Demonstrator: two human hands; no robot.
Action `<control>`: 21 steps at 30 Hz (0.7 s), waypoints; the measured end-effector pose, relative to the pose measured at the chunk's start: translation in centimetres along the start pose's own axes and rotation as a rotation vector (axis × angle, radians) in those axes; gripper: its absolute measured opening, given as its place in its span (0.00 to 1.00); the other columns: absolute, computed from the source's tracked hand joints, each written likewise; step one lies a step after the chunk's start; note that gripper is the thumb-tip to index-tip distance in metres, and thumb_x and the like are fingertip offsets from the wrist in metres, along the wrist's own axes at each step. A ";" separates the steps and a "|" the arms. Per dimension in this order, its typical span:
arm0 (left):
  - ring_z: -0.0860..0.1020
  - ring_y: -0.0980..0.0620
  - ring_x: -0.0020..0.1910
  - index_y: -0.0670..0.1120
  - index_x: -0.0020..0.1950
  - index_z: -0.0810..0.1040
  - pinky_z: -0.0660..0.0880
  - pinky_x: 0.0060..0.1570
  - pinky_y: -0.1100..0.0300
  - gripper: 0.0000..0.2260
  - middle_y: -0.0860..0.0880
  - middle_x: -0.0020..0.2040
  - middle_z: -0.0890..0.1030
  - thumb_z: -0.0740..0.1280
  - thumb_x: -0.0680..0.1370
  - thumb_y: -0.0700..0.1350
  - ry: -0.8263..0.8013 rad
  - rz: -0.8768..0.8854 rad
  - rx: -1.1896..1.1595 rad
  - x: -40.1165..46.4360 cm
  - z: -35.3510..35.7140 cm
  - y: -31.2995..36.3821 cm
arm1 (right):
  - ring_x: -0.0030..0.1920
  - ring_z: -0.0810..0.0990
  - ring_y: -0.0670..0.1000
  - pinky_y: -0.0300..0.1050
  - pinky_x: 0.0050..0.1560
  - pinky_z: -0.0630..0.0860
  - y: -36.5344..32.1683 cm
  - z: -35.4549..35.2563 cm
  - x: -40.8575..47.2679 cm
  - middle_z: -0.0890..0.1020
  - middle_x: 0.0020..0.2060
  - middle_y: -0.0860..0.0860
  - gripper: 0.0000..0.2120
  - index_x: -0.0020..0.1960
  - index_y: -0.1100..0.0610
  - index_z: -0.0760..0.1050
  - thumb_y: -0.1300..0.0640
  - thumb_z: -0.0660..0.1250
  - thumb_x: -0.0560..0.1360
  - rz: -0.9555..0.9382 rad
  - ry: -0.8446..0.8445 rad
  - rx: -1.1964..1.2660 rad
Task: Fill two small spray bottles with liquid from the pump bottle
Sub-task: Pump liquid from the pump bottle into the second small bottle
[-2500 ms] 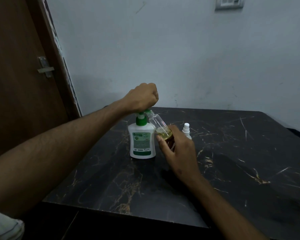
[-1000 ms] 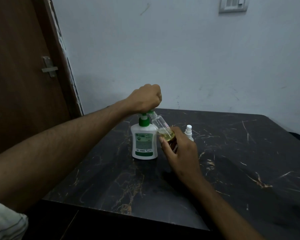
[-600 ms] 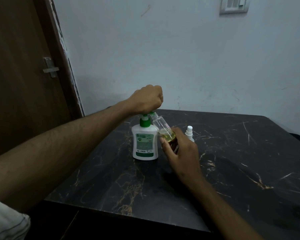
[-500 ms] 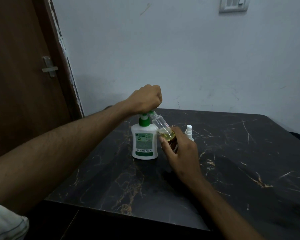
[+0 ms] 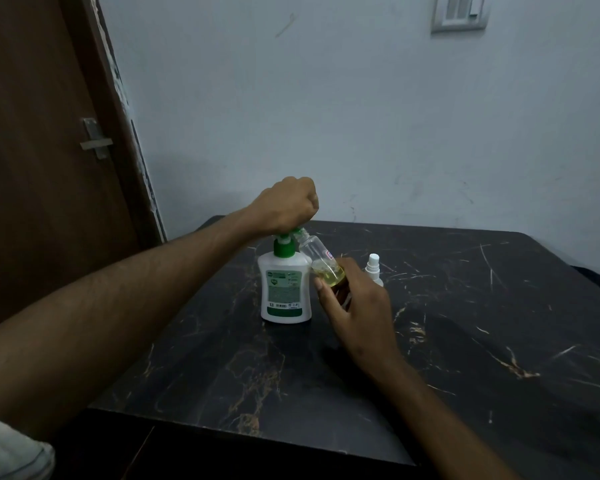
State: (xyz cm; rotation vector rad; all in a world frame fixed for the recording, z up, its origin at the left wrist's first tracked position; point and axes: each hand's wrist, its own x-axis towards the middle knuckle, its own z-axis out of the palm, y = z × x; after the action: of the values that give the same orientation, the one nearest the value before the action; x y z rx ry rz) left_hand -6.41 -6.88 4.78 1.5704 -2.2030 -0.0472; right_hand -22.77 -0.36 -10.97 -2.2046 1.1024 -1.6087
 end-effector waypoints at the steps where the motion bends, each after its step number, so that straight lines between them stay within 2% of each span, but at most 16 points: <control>1: 0.63 0.51 0.26 0.46 0.24 0.64 0.64 0.33 0.56 0.10 0.53 0.18 0.65 0.59 0.62 0.35 0.006 -0.015 -0.006 0.1 -0.1 0.0 | 0.43 0.78 0.42 0.31 0.39 0.72 0.0 0.0 0.0 0.78 0.42 0.39 0.08 0.57 0.48 0.76 0.44 0.66 0.83 0.000 0.001 0.003; 3: 0.64 0.52 0.27 0.47 0.24 0.65 0.64 0.34 0.57 0.12 0.53 0.19 0.66 0.60 0.64 0.33 0.024 -0.027 -0.006 0.2 -0.5 0.1 | 0.43 0.79 0.42 0.33 0.39 0.74 -0.1 -0.1 0.0 0.78 0.42 0.39 0.07 0.56 0.47 0.75 0.45 0.66 0.83 0.003 0.000 0.013; 6: 0.63 0.51 0.27 0.49 0.25 0.63 0.64 0.34 0.56 0.09 0.54 0.23 0.64 0.58 0.62 0.37 0.029 -0.022 -0.013 0.1 -0.5 0.4 | 0.43 0.79 0.42 0.33 0.39 0.74 -0.1 -0.1 0.1 0.78 0.41 0.39 0.07 0.55 0.47 0.75 0.44 0.66 0.83 0.001 0.000 0.016; 9: 0.62 0.52 0.26 0.48 0.24 0.63 0.62 0.32 0.57 0.09 0.53 0.20 0.63 0.58 0.63 0.37 0.005 -0.003 -0.016 -0.1 0.0 0.4 | 0.43 0.79 0.42 0.37 0.40 0.76 0.1 0.0 0.0 0.79 0.43 0.40 0.08 0.57 0.47 0.75 0.43 0.65 0.83 0.003 -0.001 0.005; 13: 0.61 0.50 0.27 0.46 0.25 0.62 0.61 0.32 0.54 0.02 0.54 0.21 0.61 0.55 0.56 0.41 -0.013 0.027 0.013 0.0 -0.3 0.3 | 0.43 0.79 0.42 0.37 0.40 0.76 0.0 0.0 0.0 0.79 0.42 0.39 0.08 0.57 0.47 0.75 0.44 0.66 0.83 -0.003 0.002 0.013; 18: 0.60 0.51 0.27 0.46 0.26 0.62 0.61 0.31 0.54 0.03 0.54 0.22 0.62 0.56 0.58 0.40 -0.006 0.029 -0.004 0.0 -0.2 0.3 | 0.43 0.79 0.42 0.34 0.39 0.74 0.0 0.0 0.1 0.78 0.42 0.39 0.08 0.57 0.47 0.76 0.44 0.66 0.83 -0.010 0.004 0.012; 21: 0.61 0.53 0.26 0.46 0.26 0.63 0.61 0.30 0.58 0.10 0.55 0.22 0.64 0.59 0.65 0.34 -0.008 0.007 -0.009 0.0 0.0 0.1 | 0.44 0.79 0.42 0.35 0.40 0.76 0.2 0.1 0.0 0.79 0.43 0.39 0.09 0.58 0.47 0.75 0.44 0.66 0.83 -0.011 0.004 0.007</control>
State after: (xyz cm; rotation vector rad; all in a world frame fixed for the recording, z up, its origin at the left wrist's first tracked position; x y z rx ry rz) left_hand -6.50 -6.82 4.76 1.5597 -2.2116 -0.0616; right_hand -22.75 -0.53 -11.06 -2.2083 1.0858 -1.6192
